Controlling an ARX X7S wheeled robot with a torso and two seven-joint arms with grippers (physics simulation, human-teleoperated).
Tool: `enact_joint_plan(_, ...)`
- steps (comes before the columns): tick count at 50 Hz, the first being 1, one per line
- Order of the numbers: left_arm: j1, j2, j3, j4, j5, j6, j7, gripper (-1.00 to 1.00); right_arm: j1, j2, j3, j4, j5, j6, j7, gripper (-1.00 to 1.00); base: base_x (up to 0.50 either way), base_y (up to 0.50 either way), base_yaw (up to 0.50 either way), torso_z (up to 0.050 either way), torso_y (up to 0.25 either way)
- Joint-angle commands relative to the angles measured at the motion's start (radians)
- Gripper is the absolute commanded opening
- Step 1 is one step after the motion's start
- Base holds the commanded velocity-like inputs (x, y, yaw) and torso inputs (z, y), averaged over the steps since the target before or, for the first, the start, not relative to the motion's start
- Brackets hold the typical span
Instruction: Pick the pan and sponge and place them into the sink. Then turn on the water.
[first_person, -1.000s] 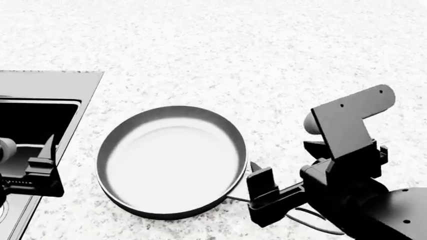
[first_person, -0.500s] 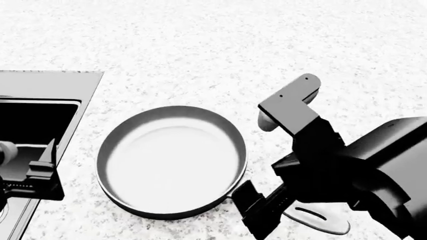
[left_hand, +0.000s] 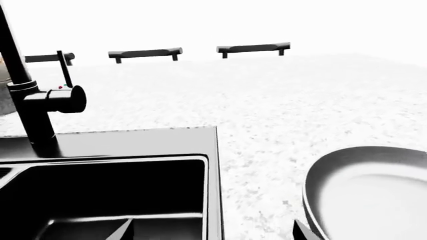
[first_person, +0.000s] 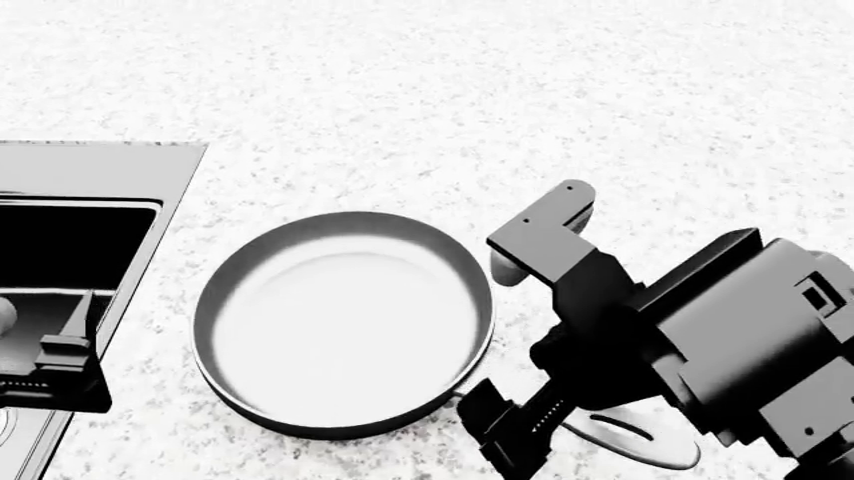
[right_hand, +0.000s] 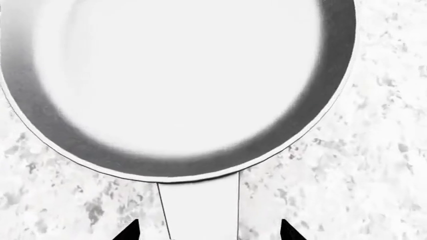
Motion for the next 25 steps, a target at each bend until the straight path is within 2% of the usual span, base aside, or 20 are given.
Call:
enact_joint_plan(1,0.024,-0.019,-0.024,-0.019,-0.007,0.026,0.021,1.0,-0.012,-0.041,-0.053,0.11,-0.044,-0.084,-0.037,1.0,0.0,0.0,0.0,0.0,0.0)
enact_joint_plan(12,0.022,-0.017,-0.014,-0.016,-0.005,0.021,0.014,1.0,-0.017,-0.043,-0.048,0.106,-0.039,-0.081,-0.027,1.0,0.0,0.0,0.0,0.0,0.0)
enact_joint_plan(13,0.021,-0.016,-0.013,-0.018,-0.004,0.021,0.012,1.0,-0.018,-0.04,-0.044,0.097,-0.037,-0.082,-0.023,-1.0,0.0,0.0,0.0,0.0,0.0)
enact_joint_plan(19,0.003,0.002,0.012,-0.022,0.008,0.015,-0.004,1.0,-0.03,-0.022,0.006,0.055,-0.02,-0.083,0.03,-1.0,0.0,0.0,0.0,0.0,0.0)
enact_joint_plan(25,-0.004,0.014,0.028,-0.019,0.016,0.011,-0.018,1.0,-0.067,0.005,0.108,-0.005,-0.008,-0.122,0.15,-1.0,0.0,0.0,0.0,0.0,0.0)
